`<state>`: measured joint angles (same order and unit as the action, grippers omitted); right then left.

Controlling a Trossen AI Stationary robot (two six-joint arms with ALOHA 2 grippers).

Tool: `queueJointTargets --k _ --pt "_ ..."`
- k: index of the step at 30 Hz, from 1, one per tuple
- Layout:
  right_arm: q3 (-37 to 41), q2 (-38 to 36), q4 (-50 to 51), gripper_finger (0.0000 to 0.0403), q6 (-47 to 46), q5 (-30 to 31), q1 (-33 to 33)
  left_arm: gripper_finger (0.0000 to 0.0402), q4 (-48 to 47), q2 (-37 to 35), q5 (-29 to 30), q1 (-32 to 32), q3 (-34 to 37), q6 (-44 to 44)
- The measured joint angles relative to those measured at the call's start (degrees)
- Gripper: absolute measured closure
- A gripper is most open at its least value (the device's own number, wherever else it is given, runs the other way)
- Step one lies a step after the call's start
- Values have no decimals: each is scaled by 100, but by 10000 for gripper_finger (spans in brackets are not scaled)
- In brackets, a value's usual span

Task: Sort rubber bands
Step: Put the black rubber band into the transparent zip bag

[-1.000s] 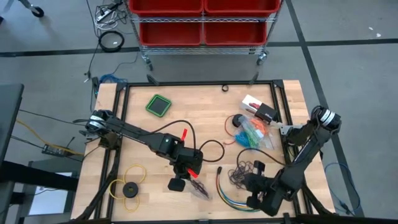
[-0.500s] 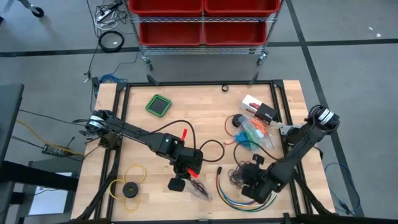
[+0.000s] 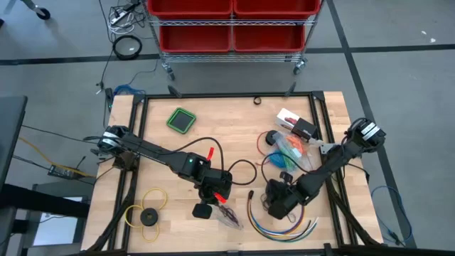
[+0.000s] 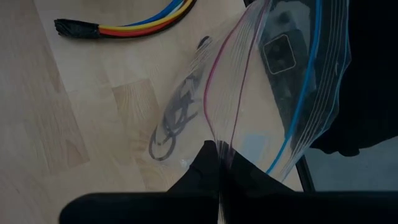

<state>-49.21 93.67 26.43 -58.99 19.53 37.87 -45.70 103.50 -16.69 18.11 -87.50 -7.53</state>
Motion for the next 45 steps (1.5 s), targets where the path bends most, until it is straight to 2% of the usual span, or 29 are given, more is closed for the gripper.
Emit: queueJointTargets --k 3,6,12,21,29,35,39,42,45 --pt "121 0 -210 296 14 -342 -79 401 -1 0 7 0 0 0" --pt "158 0 -214 311 13 -417 -94 401 1 0 7 0 0 0" --pt "136 0 -263 394 279 -362 -96 401 1 0 7 0 0 1" --pt "-719 0 -9 402 908 170 6 401 -1 0 6 0 0 0" --pt "-1947 -2 1264 403 1341 640 109 401 -1 0 4 0 0 0" --pt "-2555 -7 3591 403 234 732 195 401 -3 0 4 0 0 0" --pt "-2566 -7 3410 403 161 626 344 401 -3 0 2 0 0 3" --pt "-2574 -7 3063 403 331 851 430 401 -2 0 6 0 0 83" --pt "-2574 -7 3731 403 -83 963 410 401 36 0 10 0 0 84"
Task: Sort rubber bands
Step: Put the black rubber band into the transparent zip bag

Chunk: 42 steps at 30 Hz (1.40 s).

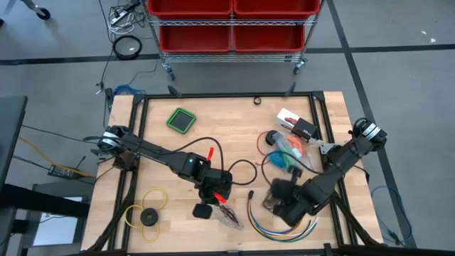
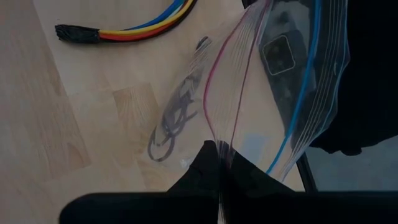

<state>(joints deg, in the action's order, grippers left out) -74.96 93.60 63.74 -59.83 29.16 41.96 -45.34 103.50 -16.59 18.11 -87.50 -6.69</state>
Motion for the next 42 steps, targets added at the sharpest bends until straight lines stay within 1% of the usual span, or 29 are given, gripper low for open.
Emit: queueJointTargets --k 4,6,8,12,15,19,21,24,25,27,29,33,35,38,42 --pt "3 0 1202 403 -1056 -225 -84 401 34 0 1 3 0 -92" --pt "4 -6 1355 403 -1323 -189 -84 401 24 0 1 11 0 -91" --pt "4 -52 1136 403 -1331 139 -46 401 32 0 2 11 0 -64" --pt "4 -325 348 403 -836 1061 60 401 59 0 5 11 0 21" --pt "4 -594 192 403 -702 1727 86 401 64 0 5 11 0 21" --pt "4 -854 365 403 -699 2024 -9 401 64 0 8 12 0 16" --pt "4 -910 353 403 -655 1923 -115 401 62 0 10 14 0 14" --pt "4 -904 351 396 -595 1213 -338 401 64 0 12 15 0 11" --pt "5 -879 360 390 -579 958 -412 401 64 0 14 15 0 12" --pt "69 -849 355 370 -543 637 -499 401 64 0 14 15 0 23" --pt "183 -848 362 345 -587 522 -525 401 64 2 14 15 0 25" --pt "360 -848 354 293 -663 508 -530 401 61 2 14 15 0 28" --pt "447 -848 324 275 -744 514 -530 401 59 2 14 15 0 29" --pt "576 -847 162 257 -778 436 -528 401 61 2 14 15 0 32" --pt "955 -847 -509 254 -466 171 -533 401 72 2 14 15 0 36"
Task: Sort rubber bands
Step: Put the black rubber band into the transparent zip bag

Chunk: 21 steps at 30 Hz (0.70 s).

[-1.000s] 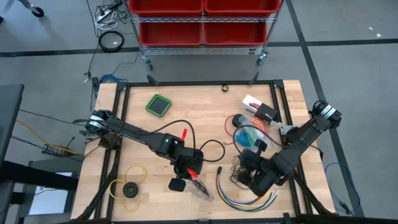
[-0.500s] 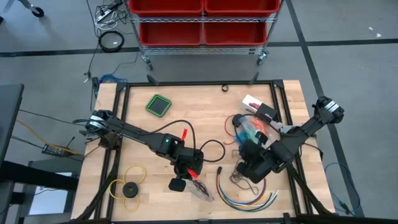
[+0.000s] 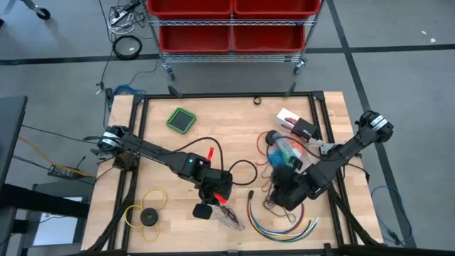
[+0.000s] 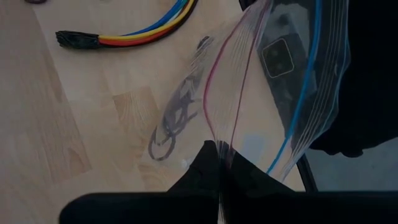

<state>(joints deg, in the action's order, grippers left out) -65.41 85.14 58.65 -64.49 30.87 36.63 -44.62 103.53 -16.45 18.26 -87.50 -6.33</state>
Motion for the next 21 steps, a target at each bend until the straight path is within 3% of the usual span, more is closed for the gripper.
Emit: queueJointTargets --k 6,15,21 --pt "1014 1 -1816 272 1025 -616 -189 401 17 0 9 2 0 4" --pt "2366 1 -3982 280 1662 -1075 -553 401 20 0 11 7 0 9" --pt "2913 3 -4617 280 1845 -1013 -652 401 53 0 13 7 0 10"
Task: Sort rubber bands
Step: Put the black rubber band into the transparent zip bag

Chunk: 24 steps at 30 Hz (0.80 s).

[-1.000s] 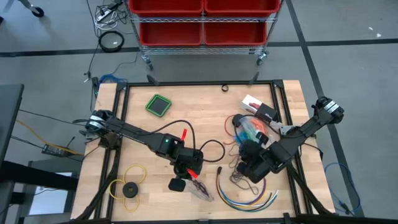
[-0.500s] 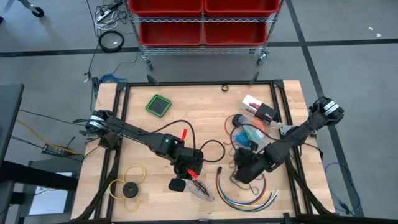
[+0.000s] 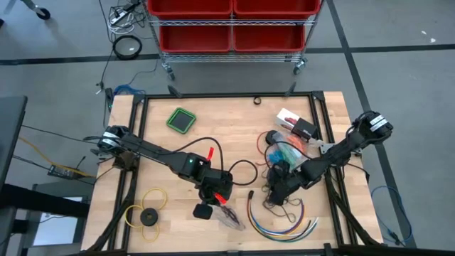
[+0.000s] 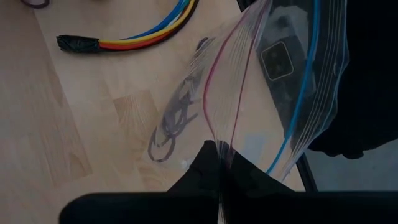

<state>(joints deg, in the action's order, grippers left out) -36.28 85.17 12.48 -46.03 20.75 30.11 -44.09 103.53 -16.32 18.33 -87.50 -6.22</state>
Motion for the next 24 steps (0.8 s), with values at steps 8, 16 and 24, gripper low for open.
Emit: queueJointTargets --k 8,16,24 --pt "350 118 -294 280 143 178 -17 401 102 2 0 0 0 5" --pt "322 731 -565 299 -298 246 -81 401 103 2 7 0 0 20" --pt "195 529 -351 398 -224 289 -61 401 100 2 7 0 0 20"
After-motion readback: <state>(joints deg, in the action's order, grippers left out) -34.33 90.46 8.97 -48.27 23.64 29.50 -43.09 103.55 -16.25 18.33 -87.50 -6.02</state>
